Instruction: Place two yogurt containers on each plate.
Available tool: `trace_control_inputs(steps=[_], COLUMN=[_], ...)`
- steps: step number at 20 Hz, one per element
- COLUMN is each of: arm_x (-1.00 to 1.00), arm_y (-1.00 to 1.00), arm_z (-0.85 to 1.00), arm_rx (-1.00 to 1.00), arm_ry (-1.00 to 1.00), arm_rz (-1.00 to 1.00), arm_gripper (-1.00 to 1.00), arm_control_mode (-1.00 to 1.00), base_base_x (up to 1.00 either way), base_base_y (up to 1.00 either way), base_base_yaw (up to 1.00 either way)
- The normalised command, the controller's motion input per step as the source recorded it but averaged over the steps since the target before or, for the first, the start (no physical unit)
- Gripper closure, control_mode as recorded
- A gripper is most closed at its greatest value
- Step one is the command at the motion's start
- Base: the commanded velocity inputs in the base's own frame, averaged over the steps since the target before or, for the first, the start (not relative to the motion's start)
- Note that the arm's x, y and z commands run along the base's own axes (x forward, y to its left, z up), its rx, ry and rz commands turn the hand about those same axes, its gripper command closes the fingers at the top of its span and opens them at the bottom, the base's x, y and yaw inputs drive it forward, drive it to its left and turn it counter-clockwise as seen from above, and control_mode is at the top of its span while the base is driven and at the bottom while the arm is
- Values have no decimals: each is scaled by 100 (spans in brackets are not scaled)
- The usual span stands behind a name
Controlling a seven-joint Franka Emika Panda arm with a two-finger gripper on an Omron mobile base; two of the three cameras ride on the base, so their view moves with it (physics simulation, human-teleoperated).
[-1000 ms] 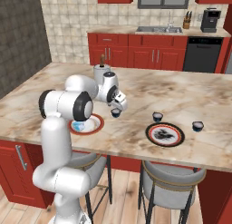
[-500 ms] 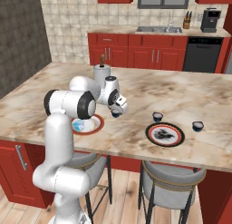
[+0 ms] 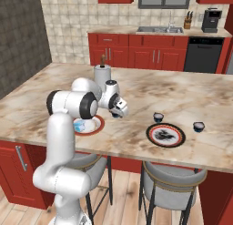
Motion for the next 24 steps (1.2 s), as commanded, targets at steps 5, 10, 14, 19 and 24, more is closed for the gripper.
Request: trace_control_inputs(steps=[5,10,14,19,24], arm_x=[25,14,0,-19,-87], arm_y=[0,-4,-6,-3,11], arm_z=[-17,-21,-10,3,55], arm_rx=[0,0,0,0,1], arm_ry=[0,-2,-5,-7,-32], arm_rz=[0,0,0,0,0], arm_gripper=[-100,-100,100,100,100], arm_control_mode=[-100,-100,-100,-100,-100], base_base_x=[0,0,0,0,0], base_base_y=[0,0,0,0,0], base_base_yaw=[0,0,0,0,0])
